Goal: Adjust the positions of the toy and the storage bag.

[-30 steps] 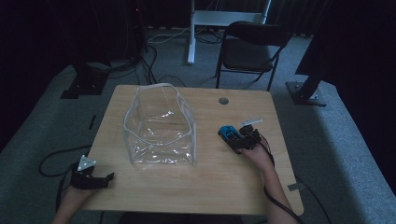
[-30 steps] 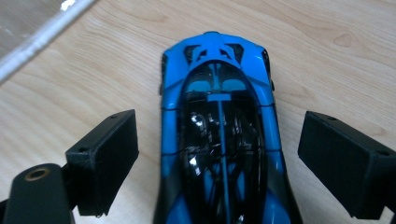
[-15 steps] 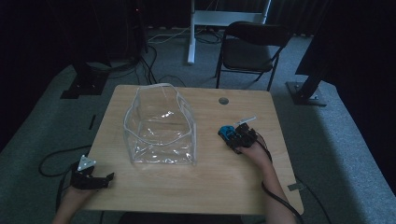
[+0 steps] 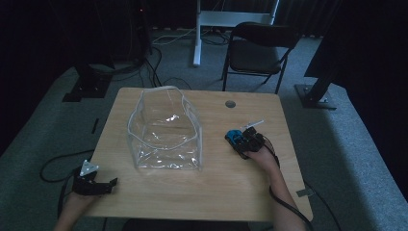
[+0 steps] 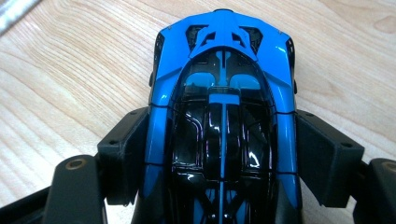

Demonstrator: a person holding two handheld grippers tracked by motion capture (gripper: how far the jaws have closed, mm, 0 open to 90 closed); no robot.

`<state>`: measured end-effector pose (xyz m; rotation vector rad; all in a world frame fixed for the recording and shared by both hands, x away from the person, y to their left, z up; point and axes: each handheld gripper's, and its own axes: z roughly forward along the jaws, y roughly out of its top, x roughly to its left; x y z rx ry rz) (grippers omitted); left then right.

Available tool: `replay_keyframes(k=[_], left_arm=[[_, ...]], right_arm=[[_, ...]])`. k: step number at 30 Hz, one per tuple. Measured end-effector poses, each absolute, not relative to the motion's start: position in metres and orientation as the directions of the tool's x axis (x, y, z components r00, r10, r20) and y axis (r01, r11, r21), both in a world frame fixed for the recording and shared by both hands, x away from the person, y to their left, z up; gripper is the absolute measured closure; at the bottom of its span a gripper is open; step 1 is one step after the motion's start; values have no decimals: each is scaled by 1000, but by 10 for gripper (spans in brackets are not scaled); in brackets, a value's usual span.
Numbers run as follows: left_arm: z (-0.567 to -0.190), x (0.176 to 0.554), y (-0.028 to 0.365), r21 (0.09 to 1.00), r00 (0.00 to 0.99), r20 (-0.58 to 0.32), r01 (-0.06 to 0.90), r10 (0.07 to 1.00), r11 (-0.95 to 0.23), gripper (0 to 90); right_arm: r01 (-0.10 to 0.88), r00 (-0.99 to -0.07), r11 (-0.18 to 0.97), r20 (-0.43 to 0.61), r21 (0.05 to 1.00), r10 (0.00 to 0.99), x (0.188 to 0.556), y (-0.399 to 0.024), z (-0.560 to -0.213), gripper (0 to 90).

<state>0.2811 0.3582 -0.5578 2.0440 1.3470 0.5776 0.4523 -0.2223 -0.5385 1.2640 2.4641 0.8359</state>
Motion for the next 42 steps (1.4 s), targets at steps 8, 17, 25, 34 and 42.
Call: replay_keyframes(k=[8,17,25,34,42], left_arm=[[-558,281,358,699,384,24,654,923,-290,13],[-558,281,358,699,381,24,655,924,-288,13],[-558,281,358,699,380,24,655,925,-287,14],[-558,281,358,699,377,24,656,926,-286,13],[-558,281,358,699,377,24,656,926,-285,13]], right_arm=[[647,-624,477,53,595,780,443,-229,-527,255],[636,-627,463,64,617,777,424,-238,-517,257],[611,-642,475,46,633,765,390,-252,-504,258],[604,-653,482,47,635,756,355,-266,-500,259],[599,-660,490,43,633,750,326,-275,-503,258]])
